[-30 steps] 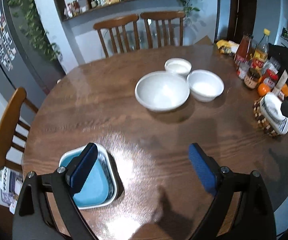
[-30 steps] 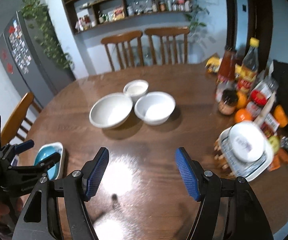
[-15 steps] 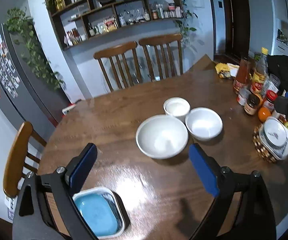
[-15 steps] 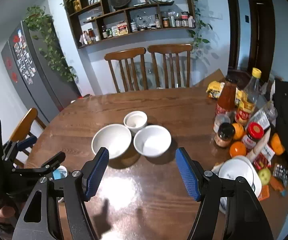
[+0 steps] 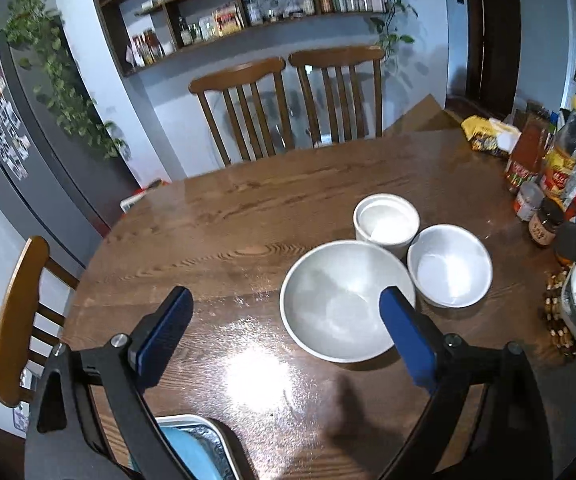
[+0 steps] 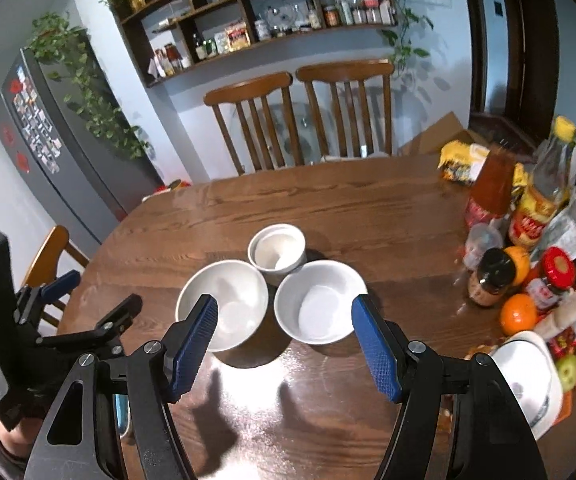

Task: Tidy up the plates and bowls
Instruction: 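Grip the rim of the large white bowl with the left gripper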

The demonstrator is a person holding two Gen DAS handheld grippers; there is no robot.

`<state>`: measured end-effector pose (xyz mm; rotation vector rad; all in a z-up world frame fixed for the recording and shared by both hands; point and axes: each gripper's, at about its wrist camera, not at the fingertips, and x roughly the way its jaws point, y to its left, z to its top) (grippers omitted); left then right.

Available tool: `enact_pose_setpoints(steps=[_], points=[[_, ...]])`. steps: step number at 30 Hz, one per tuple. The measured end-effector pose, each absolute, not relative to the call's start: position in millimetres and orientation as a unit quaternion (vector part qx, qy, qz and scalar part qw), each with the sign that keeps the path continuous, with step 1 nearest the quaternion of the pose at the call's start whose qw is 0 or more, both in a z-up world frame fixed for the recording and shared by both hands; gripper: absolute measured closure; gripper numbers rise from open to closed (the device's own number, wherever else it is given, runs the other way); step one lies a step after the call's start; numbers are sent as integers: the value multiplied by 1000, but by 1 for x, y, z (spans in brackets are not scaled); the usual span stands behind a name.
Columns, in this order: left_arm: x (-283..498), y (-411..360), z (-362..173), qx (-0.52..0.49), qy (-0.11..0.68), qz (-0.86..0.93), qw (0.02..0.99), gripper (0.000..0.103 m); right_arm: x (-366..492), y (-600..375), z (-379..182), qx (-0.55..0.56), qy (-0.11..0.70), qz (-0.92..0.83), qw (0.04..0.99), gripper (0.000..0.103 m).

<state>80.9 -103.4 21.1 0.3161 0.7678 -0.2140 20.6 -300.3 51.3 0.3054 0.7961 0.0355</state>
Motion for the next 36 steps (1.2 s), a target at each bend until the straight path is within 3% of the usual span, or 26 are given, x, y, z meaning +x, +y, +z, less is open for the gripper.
enact_pose_setpoints(steps=[9,14,23,31,36], points=[[118,-103,-29,153,431,-88,885,9,53,-289,9,161,425,32,890,33],[129,-104,-51,147,456,-86,874,14,63,-283,-12,174,442,42,879,33],[144,-104,-78,131,493,-89,856,40,73,-278,-35,185,463,51,865,33],[151,-104,-88,114,506,-98,849,79,79,-273,-44,183,473,58,860,33],[150,-102,-91,125,512,-94,845,85,83,-269,-50,183,481,61,855,33]])
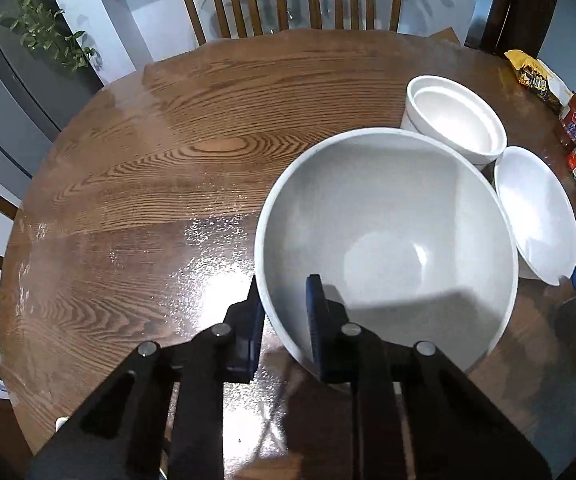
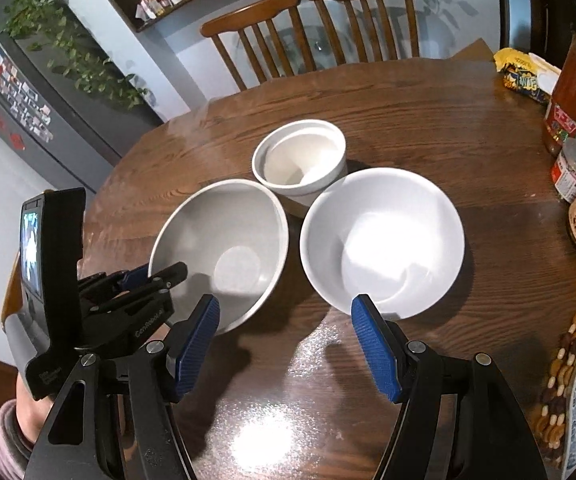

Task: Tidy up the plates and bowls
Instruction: 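Grip the rim of the large white bowl with the left gripper, then move the large white bowl beside the plate stack and open the left gripper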

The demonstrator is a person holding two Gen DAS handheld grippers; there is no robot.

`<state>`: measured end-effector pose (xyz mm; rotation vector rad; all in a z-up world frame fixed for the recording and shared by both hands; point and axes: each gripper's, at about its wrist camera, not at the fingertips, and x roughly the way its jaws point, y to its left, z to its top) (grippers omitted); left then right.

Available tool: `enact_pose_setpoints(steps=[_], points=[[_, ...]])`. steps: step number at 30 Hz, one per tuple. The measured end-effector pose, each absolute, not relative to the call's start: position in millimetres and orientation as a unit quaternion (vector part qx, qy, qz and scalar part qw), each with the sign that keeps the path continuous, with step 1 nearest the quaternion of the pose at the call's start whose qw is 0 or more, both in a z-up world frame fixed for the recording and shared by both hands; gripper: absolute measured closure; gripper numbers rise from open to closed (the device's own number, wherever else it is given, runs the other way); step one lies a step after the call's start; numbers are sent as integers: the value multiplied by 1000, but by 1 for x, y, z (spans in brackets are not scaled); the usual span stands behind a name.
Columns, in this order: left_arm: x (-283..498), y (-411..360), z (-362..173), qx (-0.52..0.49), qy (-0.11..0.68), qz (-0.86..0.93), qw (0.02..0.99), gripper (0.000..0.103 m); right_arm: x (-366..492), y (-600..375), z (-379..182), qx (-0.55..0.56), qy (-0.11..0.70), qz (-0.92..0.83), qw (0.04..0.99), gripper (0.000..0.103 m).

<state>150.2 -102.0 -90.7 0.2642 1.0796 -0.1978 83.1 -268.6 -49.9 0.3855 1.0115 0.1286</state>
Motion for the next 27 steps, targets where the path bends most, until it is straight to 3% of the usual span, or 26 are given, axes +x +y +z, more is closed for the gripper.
enact_pose_setpoints(steps=[12,17,19,21,24,27], points=[[132,-87,-90,147,512,-96,841,84,93,-255,-62,175,496,74,847,33],[131,-82,-91,139,516,-96,840,84,112,-234,-75,143,506,64,848,41],[131,-81,-92,137,517,-97,840,84,118,-231,-80,139,510,62,847,62],[129,-81,-91,137,514,-98,841,85,121,-230,-85,133,513,59,846,75],[126,-82,-89,137,510,-102,843,86,121,-228,-84,131,509,67,848,89],[124,-79,-88,132,509,-103,844,86,117,-229,-81,129,505,68,851,92]])
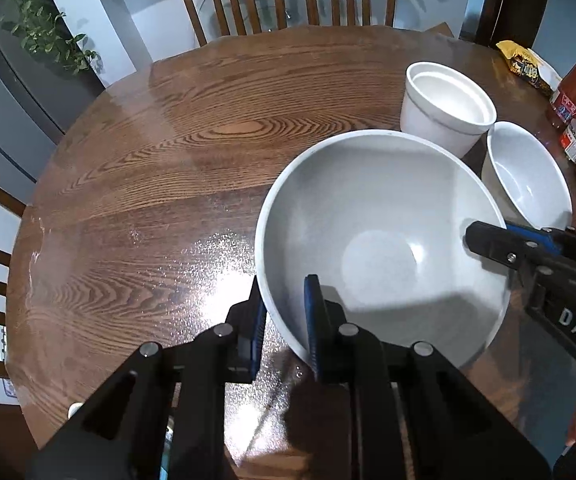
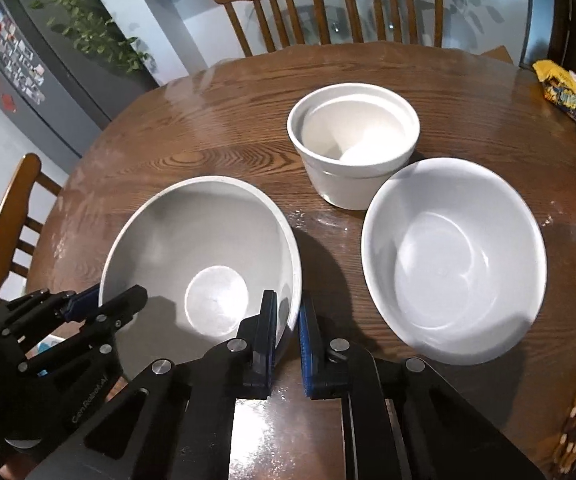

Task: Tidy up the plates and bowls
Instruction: 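Move the large white bowl beside the plate stack and open the left gripper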

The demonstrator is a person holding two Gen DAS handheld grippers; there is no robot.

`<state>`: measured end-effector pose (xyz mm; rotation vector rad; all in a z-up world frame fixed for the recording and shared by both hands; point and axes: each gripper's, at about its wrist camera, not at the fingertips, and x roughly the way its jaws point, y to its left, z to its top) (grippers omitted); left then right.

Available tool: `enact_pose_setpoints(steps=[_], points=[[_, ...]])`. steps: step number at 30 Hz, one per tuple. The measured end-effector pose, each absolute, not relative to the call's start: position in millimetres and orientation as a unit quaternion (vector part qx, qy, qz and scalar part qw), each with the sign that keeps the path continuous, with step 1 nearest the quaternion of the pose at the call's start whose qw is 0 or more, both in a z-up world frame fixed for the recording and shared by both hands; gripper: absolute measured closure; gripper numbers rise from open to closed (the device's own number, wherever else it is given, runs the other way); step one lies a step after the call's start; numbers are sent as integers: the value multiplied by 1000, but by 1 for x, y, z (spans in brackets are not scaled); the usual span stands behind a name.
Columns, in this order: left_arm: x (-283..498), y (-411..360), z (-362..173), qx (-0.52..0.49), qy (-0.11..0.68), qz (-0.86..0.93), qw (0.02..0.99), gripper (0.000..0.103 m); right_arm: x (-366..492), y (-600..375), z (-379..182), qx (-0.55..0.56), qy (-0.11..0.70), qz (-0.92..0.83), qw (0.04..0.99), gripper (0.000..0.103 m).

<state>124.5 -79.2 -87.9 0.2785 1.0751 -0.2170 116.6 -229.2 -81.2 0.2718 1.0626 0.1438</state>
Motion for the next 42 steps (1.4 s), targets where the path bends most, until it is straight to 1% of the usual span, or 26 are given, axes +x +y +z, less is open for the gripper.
enact_pose_setpoints(steps=[14,18,29,42], points=[[70,-69,-43,111,462,-118,872,86,64,-226,-31,127,457,79,877,92],[51,-62,-36,110,454,-112,877,86,48,-217,-25,114,453,82,880,92],[13,-34,-58,94,480,-90,868,86,11,-188,-43,95,479,102,867,91],[7,-21,-93,90,512,-77,851,86,2,-167,-79,88,515,107,846,91]])
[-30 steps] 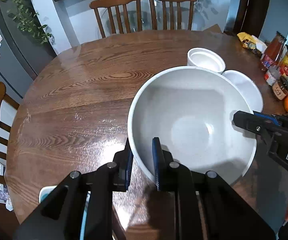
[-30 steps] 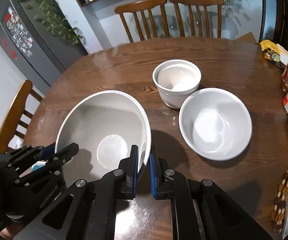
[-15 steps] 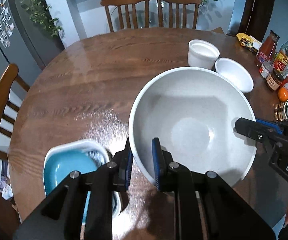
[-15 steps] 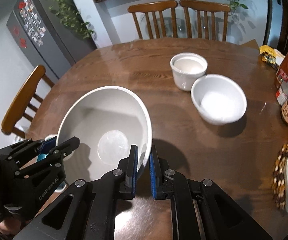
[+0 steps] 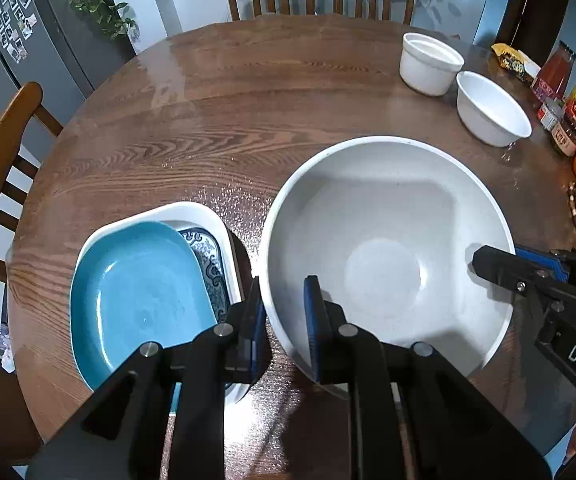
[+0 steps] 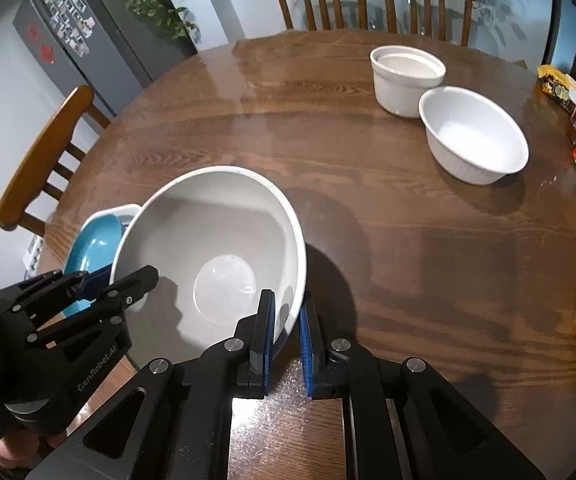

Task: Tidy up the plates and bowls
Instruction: 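Move the large white bowl beside the plate stack and open the left gripper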

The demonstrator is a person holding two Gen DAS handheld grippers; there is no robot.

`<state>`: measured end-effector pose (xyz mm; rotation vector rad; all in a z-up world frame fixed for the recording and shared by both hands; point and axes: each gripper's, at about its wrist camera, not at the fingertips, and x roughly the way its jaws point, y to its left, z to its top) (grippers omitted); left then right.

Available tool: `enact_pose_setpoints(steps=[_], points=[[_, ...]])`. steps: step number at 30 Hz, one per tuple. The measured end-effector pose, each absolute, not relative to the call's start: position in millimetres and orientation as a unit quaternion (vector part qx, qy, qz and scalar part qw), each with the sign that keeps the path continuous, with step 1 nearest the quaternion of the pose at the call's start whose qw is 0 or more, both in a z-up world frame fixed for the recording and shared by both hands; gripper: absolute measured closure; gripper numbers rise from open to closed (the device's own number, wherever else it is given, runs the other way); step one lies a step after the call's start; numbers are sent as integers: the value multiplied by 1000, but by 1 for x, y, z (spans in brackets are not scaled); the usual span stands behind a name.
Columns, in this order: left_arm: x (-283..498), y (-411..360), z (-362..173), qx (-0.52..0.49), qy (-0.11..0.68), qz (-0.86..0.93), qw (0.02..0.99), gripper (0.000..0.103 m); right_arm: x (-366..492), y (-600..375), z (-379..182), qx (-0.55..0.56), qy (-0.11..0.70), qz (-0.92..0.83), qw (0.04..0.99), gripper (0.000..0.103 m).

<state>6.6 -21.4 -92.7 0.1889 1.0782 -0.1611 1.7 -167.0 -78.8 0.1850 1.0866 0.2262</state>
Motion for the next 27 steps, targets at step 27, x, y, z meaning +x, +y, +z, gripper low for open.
enact_pose_setpoints(steps=[27], points=[[15,-25,-100,102,506,-70,854,78,4,-169,-89,99,516,101,845,90]])
